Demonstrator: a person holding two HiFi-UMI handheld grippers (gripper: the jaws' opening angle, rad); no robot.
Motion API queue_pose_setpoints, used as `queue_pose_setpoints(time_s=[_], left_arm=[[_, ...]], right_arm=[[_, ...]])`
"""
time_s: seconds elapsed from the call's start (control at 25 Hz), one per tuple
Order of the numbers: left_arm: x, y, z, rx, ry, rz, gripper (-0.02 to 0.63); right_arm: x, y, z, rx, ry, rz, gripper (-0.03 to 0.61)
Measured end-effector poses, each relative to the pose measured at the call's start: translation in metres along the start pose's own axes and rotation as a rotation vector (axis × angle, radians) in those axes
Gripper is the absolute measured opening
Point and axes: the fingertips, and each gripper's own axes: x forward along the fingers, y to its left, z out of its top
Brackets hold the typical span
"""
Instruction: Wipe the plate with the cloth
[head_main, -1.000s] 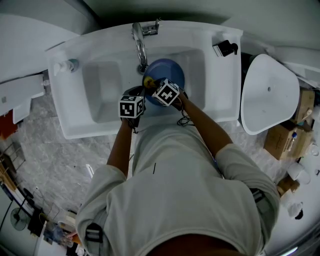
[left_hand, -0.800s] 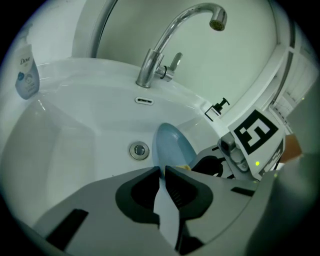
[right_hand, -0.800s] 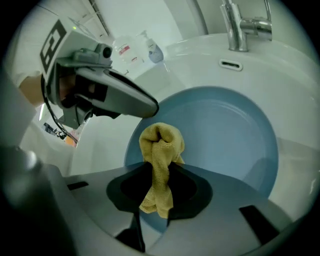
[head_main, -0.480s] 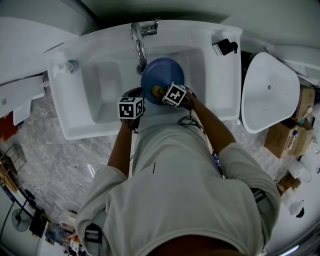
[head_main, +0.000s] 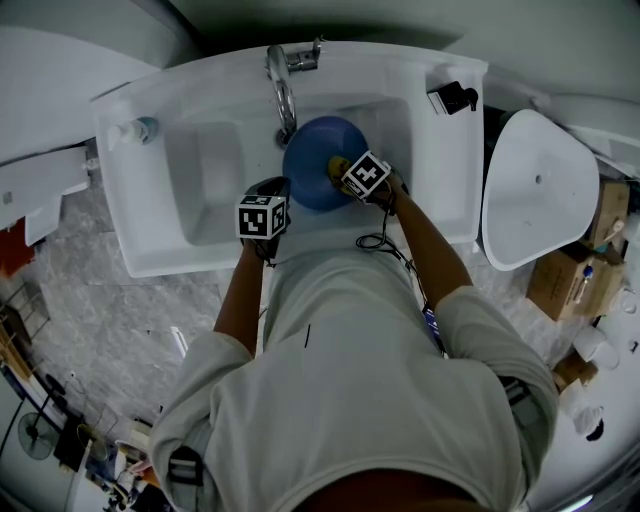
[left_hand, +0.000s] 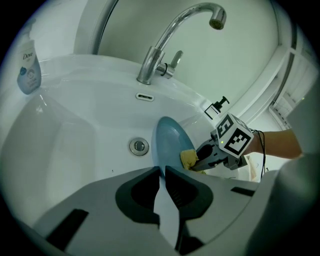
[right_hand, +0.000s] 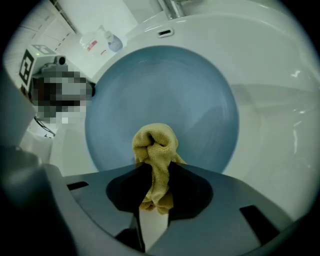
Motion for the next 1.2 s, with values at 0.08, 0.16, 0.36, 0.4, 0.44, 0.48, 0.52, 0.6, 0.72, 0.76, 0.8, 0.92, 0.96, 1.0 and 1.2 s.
queue_pose_setpoints(time_s=[0.08, 0.16, 0.36, 0.4, 0.44, 0.48, 0.52, 0.6, 0.72, 0.76, 0.8, 0.92, 0.96, 1.0, 1.2], left_arm=[[0.000, 0.000, -0.001, 0.001, 0.003, -0.001, 0.049], [0.001, 0.000, -0.002, 0.000, 0.006, -0.002, 0.049], [0.001, -0.002, -0.001, 0.002, 0.007, -0.003, 0.051], [0.001, -0.002, -0.002, 0.001, 0.006, -0.002, 0.052], [0.001, -0.002, -0.002, 0.000, 0.006, -0.001, 0.052], [0.001, -0.001, -0.002, -0.003, 0.006, 0.000, 0.052], [0.002, -0.001, -0.001, -0.005, 0.006, 0.002, 0.052], [0.002, 0.002, -0.001, -0.009, 0.009, 0.011, 0.054], [0.002, 0.010, -0.002, -0.016, 0.012, 0.024, 0.054], [0.001, 0.012, -0.002, -0.017, 0.013, 0.026, 0.054], [0.001, 0.014, -0.003, -0.017, 0.014, 0.028, 0.053], [0.001, 0.016, -0.004, -0.025, 0.014, 0.032, 0.053], [0.002, 0.017, -0.005, -0.031, 0.014, 0.033, 0.052], [0.002, 0.018, -0.005, -0.041, 0.013, 0.035, 0.052], [0.008, 0.025, -0.008, -0.082, 0.018, 0.029, 0.052]], right_arm=[[-0.001, -0.013, 0.001, 0.041, 0.000, -0.033, 0.091], [-0.002, -0.026, 0.004, 0.092, -0.004, -0.062, 0.091], [-0.015, -0.055, 0.022, 0.262, -0.058, -0.116, 0.091], [-0.018, -0.057, 0.027, 0.302, -0.078, -0.106, 0.091], [-0.019, -0.059, 0.032, 0.339, -0.099, -0.099, 0.091], [-0.018, -0.061, 0.036, 0.366, -0.117, -0.100, 0.091], [-0.016, -0.062, 0.039, 0.378, -0.129, -0.107, 0.091], [-0.014, -0.057, 0.045, 0.352, -0.129, -0.131, 0.089], [-0.012, -0.041, 0.057, 0.277, -0.135, -0.142, 0.089], [-0.011, -0.033, 0.061, 0.261, -0.144, -0.130, 0.089], [-0.010, -0.025, 0.066, 0.250, -0.153, -0.115, 0.089], [-0.009, -0.005, 0.075, 0.228, -0.174, -0.086, 0.089], [-0.008, 0.001, 0.078, 0.227, -0.179, -0.077, 0.089], [-0.008, 0.008, 0.080, 0.229, -0.182, -0.061, 0.089], [-0.004, 0.053, 0.089, 0.197, -0.227, 0.092, 0.091]])
